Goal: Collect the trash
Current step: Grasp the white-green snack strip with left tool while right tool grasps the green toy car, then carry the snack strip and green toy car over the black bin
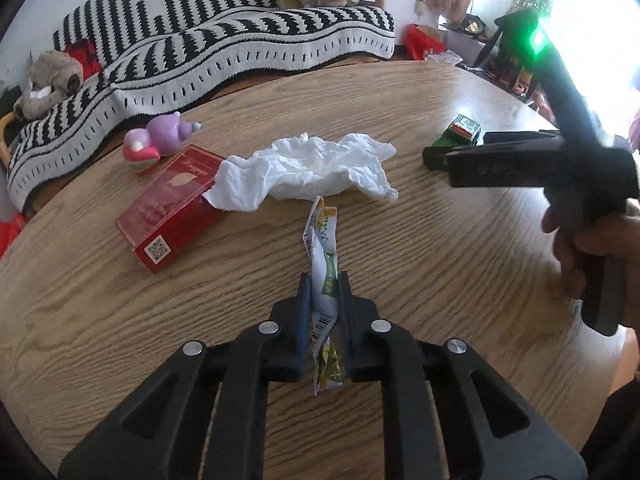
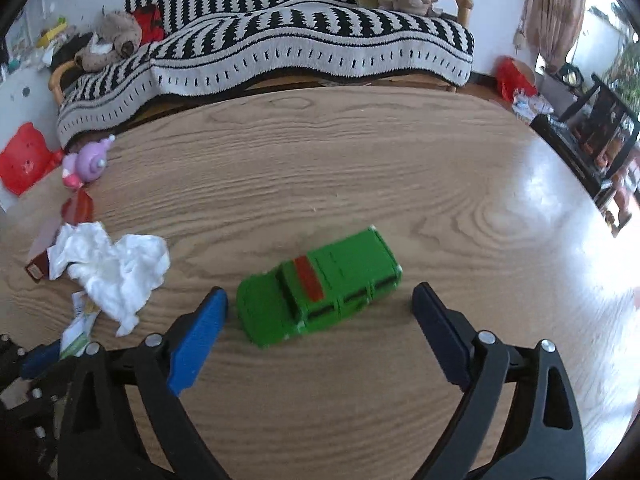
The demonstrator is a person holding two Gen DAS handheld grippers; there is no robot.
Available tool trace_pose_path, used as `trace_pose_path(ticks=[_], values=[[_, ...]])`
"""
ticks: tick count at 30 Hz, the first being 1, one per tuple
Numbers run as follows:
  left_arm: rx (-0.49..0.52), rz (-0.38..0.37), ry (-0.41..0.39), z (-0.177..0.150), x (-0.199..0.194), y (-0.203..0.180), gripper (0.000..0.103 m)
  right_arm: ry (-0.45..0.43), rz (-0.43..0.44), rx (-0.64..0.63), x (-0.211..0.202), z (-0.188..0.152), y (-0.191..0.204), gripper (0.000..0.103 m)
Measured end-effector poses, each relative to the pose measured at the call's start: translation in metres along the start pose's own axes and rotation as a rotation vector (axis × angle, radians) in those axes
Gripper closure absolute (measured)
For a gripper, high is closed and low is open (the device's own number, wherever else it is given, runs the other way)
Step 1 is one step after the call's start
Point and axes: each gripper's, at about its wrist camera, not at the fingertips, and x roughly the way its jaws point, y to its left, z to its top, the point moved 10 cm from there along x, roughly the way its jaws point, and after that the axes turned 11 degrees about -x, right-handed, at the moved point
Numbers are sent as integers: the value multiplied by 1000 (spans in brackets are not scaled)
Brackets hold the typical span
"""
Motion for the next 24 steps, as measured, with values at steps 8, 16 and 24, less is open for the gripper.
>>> trace_pose_path(ticks=[8, 16, 24], values=[[-16, 21, 11, -3, -3, 7, 91, -9, 34, -19, -6, 2, 10, 26], [-40, 29, -20, 1, -26, 9, 91, -71, 37, -25, -55, -4, 11, 26], [-56, -1, -54, 6, -56, -22, 91, -116, 39, 26, -126, -41, -13, 26]])
